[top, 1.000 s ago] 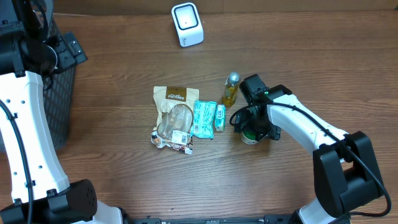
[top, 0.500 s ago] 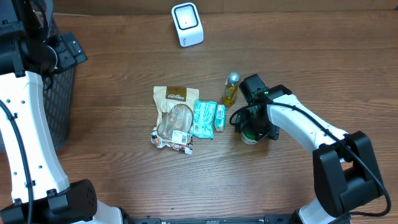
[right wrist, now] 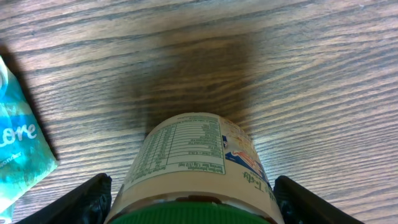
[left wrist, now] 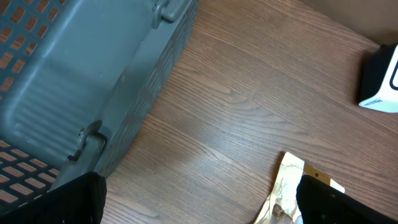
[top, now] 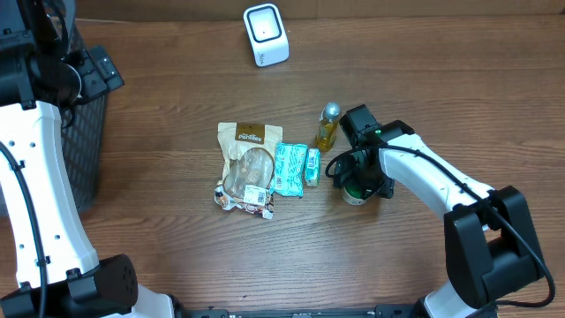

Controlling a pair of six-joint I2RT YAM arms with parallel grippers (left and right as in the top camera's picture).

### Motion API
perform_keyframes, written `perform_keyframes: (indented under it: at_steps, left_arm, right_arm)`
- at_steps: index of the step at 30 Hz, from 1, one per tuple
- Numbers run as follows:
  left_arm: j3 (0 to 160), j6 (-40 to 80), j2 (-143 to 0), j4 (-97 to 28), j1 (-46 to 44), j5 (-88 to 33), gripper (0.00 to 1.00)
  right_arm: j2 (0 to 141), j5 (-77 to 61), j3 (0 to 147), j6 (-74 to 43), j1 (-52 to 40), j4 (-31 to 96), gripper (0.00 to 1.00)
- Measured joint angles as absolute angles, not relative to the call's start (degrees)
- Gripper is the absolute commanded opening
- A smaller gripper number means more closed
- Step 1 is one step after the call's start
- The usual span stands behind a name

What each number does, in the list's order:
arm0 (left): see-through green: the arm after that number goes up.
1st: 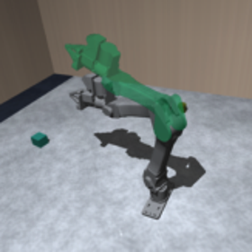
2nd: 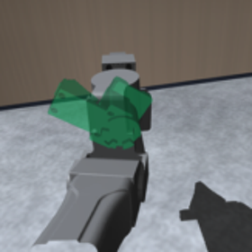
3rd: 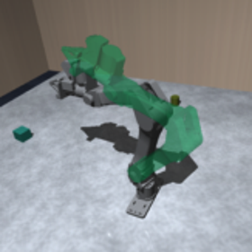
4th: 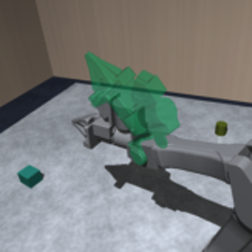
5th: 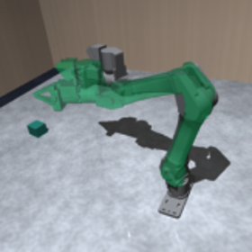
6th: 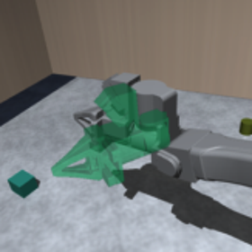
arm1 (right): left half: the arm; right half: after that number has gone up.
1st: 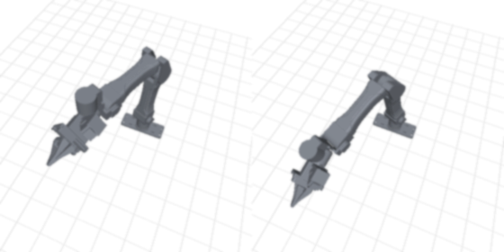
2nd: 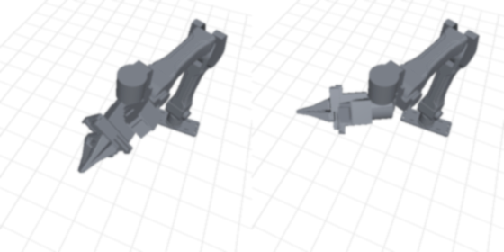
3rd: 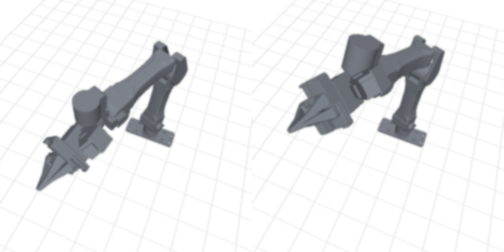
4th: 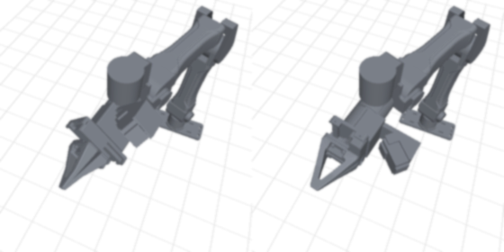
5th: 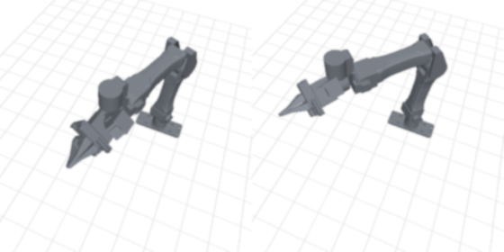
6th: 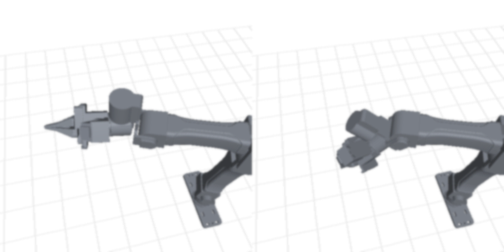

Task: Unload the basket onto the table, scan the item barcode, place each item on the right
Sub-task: 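Close the right gripper around the green-capped jar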

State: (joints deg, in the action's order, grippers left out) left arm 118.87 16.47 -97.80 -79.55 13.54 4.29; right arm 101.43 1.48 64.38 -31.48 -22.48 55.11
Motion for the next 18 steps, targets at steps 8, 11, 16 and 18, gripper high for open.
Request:
perform_keyframes:
  at_steps: [8,11,16,18]
  left_arm:
    - [118.87,16.47,-97.80,-79.55,13.54,4.29,1.00]
    - [118.87,16.47,-97.80,-79.55,13.54,4.29,1.00]
    - [118.87,16.47,-97.80,-79.55,13.54,4.29,1.00]
    - [118.87,16.47,-97.80,-79.55,13.54,4.29,1.00]
  right_arm:
    - [101.45,1.48,64.38,-31.51,-22.48,55.72,0.76]
    - [101.45,1.48,64.38,-31.51,-22.48,55.81,0.76]
    - [101.43,1.48,64.38,-31.51,-22.48,55.79,0.76]
    - [101.43,1.45,64.38,-31.53,-22.48,55.81,0.77]
